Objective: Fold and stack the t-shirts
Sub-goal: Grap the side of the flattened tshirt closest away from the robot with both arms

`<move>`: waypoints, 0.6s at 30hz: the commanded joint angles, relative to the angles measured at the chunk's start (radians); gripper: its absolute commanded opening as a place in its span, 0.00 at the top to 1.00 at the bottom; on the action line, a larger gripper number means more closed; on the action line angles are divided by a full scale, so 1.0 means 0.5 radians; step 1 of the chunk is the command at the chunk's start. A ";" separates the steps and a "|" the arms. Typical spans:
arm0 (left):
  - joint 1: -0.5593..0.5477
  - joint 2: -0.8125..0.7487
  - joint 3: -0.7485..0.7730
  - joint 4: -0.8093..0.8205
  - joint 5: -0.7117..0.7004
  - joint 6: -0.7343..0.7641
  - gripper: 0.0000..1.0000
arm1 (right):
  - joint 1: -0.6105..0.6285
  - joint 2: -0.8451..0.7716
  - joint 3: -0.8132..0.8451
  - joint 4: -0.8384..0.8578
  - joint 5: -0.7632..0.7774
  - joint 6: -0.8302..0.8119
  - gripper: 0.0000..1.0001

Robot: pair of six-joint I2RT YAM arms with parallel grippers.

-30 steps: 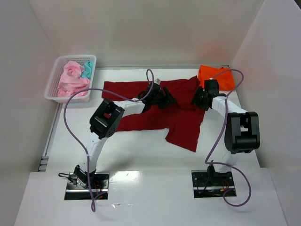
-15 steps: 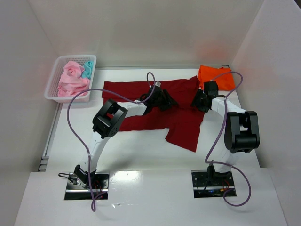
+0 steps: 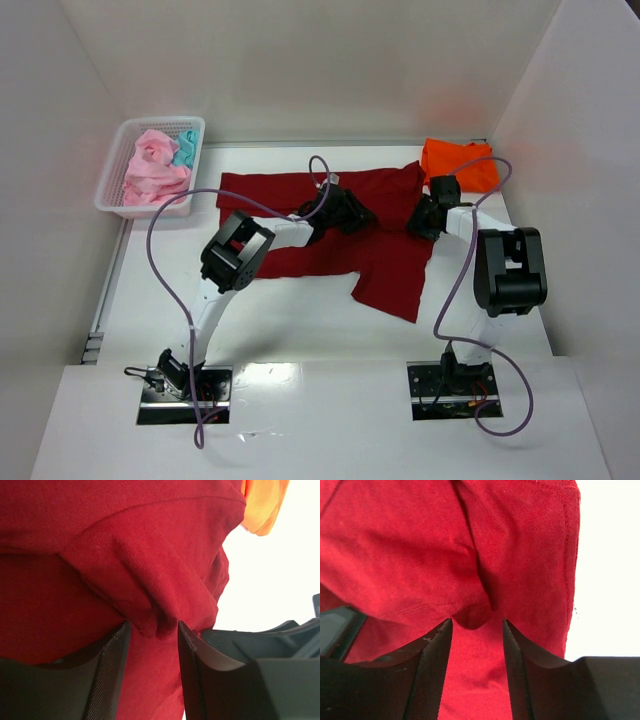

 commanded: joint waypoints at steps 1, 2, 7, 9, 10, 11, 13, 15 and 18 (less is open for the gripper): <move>-0.010 0.033 0.014 0.069 -0.026 -0.043 0.49 | -0.007 0.036 0.037 0.102 0.032 0.026 0.51; -0.010 0.003 0.014 0.087 0.001 -0.061 0.47 | -0.007 0.036 0.037 0.102 0.032 0.026 0.51; 0.027 -0.157 -0.136 0.117 0.038 -0.040 0.35 | -0.007 0.036 0.055 0.139 0.050 0.026 0.51; 0.027 -0.157 -0.158 0.142 0.038 -0.040 0.35 | -0.025 0.054 0.055 0.139 0.050 0.026 0.51; 0.045 -0.157 -0.158 0.167 0.038 -0.064 0.35 | -0.025 0.054 0.073 0.139 0.050 0.026 0.51; 0.045 -0.139 -0.158 0.197 0.038 -0.086 0.35 | -0.025 0.054 0.073 0.139 0.050 0.026 0.51; 0.063 -0.117 -0.158 0.253 0.090 -0.122 0.35 | -0.025 0.076 0.092 0.139 0.050 0.026 0.51; 0.063 -0.117 -0.158 0.277 0.091 -0.123 0.36 | -0.044 0.076 0.092 0.139 0.050 0.026 0.52; 0.063 -0.117 -0.179 0.360 0.091 -0.153 0.39 | -0.044 0.076 0.092 0.160 0.050 0.026 0.52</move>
